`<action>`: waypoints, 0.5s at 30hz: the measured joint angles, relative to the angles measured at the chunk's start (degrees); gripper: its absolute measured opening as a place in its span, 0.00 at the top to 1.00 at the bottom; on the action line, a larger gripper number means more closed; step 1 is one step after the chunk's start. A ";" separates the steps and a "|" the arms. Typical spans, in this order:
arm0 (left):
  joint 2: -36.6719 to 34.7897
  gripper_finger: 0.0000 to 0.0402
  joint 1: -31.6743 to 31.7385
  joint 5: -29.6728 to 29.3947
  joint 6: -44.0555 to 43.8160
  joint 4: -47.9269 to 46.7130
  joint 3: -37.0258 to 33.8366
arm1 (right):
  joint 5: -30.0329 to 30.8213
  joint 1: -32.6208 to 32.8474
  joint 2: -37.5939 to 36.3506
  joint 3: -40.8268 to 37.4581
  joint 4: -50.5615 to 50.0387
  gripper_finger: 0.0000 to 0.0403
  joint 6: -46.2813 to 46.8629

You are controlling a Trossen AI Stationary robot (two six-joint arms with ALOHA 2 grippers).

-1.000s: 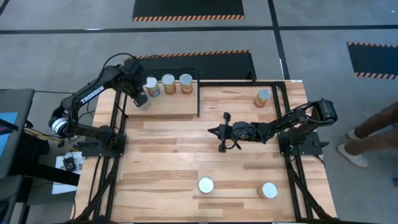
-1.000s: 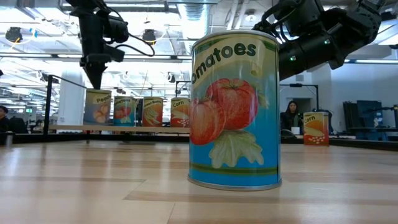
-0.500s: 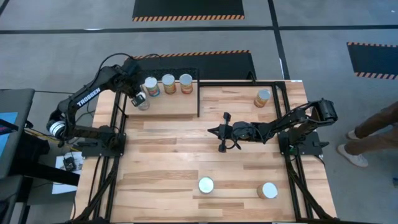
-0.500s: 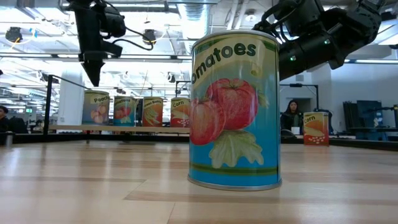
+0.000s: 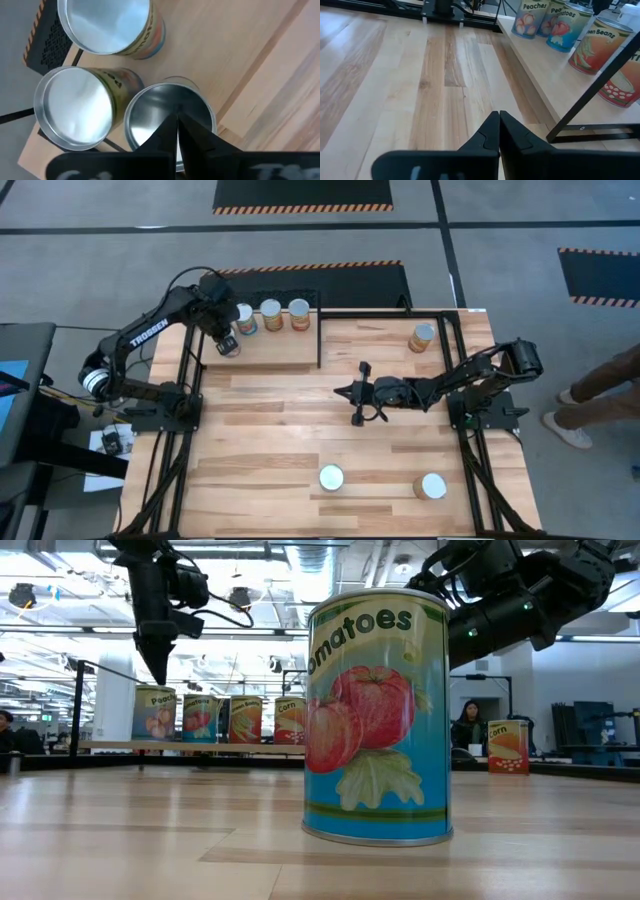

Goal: Pick and place cans onto a shelf
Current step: Put the canned peaches on the shelf aligned with the other canned peaches on the shelf

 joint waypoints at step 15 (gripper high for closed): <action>-1.44 1.00 0.09 -5.22 0.10 1.46 -4.14 | -0.02 -0.02 0.00 0.00 -0.83 0.96 -0.16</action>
